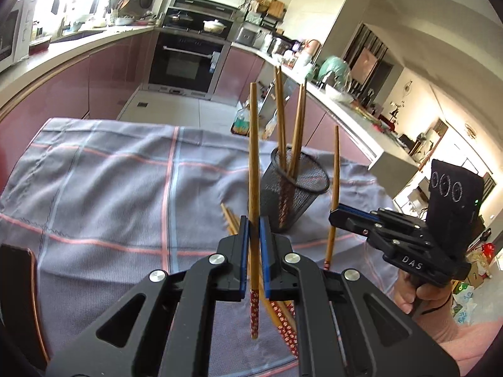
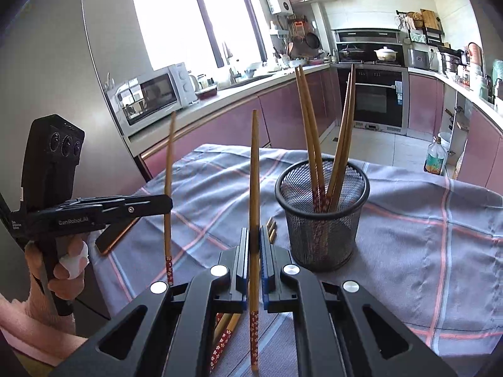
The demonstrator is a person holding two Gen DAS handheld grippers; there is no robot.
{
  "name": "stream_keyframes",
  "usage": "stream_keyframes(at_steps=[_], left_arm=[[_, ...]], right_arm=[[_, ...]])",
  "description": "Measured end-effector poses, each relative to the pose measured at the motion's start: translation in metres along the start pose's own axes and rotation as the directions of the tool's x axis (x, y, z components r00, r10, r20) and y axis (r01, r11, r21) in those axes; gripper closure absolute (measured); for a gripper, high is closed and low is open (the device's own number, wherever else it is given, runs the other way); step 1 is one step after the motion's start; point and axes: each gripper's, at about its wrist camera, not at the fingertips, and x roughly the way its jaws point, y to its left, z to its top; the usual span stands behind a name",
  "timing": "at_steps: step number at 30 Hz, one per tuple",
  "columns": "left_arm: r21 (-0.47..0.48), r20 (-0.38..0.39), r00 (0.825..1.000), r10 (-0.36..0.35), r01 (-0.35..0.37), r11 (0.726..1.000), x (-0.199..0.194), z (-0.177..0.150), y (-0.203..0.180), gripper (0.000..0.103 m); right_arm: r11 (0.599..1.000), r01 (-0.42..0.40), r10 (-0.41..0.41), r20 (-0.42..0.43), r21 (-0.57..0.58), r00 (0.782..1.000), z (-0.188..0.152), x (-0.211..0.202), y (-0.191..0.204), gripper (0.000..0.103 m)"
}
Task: Organize utensils
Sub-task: 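Lift the right tool's chopstick upright over the mesh cup while the left tool carries its chopstick there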
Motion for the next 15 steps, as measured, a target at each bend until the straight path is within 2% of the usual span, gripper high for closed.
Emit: stream_keyframes(at_steps=[7, 15], left_arm=[[0.016, 0.054, 0.997, -0.048, 0.047, 0.999, -0.015, 0.019, -0.013, 0.095], [0.035, 0.115, 0.991, -0.073, 0.069, 0.997, -0.022, 0.042, -0.03, 0.095]], right_arm=[[1.0, 0.006, -0.007, 0.059, 0.008, 0.998, 0.012, -0.013, -0.005, 0.098], [1.0, 0.026, -0.026, 0.127, 0.005, 0.992, 0.031, -0.032, -0.013, 0.098]])
